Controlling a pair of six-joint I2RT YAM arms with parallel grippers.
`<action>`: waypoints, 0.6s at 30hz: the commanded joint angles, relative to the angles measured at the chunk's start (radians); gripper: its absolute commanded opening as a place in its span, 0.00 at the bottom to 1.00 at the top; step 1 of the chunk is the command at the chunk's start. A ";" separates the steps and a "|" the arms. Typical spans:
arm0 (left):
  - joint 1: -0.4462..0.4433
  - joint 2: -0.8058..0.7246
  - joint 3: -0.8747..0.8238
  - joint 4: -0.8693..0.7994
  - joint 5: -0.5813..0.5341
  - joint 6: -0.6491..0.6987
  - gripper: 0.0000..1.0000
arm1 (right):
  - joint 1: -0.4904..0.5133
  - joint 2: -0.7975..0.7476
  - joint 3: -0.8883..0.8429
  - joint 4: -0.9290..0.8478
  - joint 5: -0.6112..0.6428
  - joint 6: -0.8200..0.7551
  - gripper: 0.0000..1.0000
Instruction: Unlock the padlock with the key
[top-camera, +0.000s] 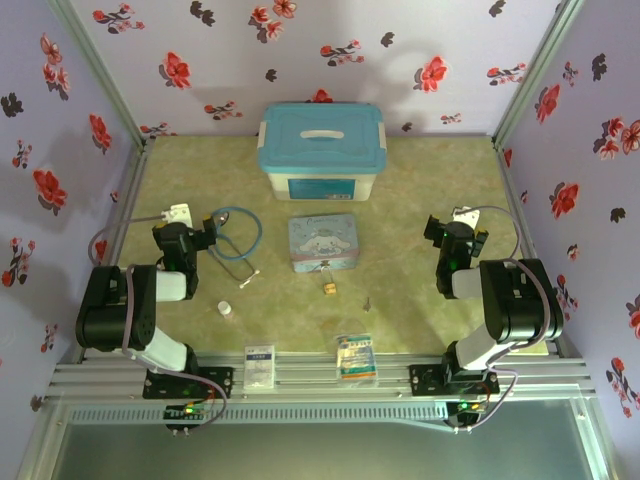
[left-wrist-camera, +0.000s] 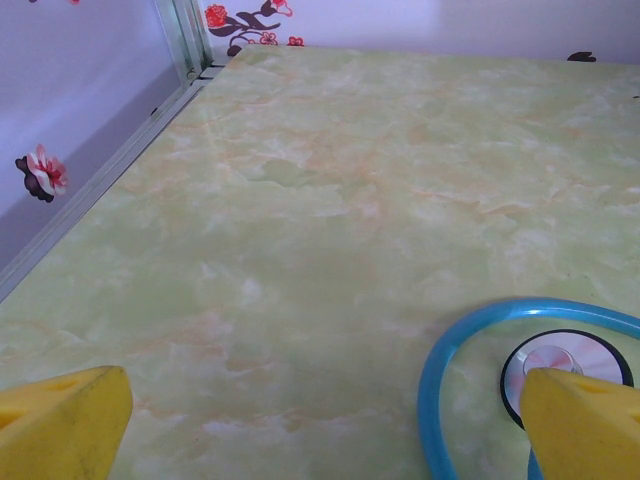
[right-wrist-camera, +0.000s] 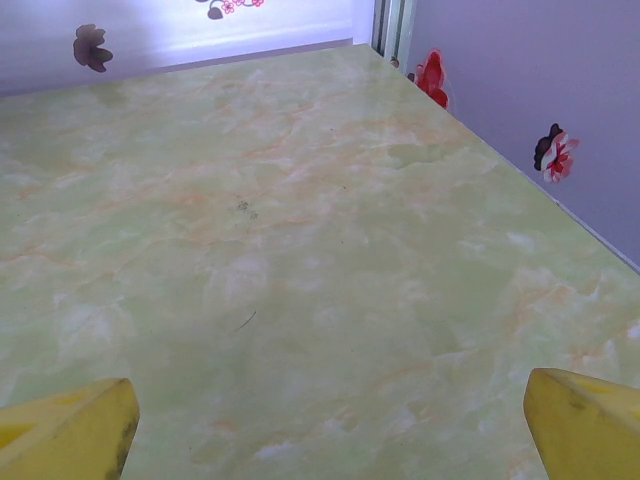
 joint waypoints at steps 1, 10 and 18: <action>0.002 0.007 -0.002 0.027 0.010 0.029 1.00 | 0.000 -0.003 -0.003 0.024 0.010 0.013 0.99; 0.003 -0.008 -0.015 0.044 -0.008 0.019 1.00 | -0.006 -0.009 -0.007 0.029 -0.002 0.014 0.99; 0.000 -0.280 0.029 -0.236 -0.089 -0.019 1.00 | 0.019 -0.080 -0.072 0.104 0.001 -0.028 0.99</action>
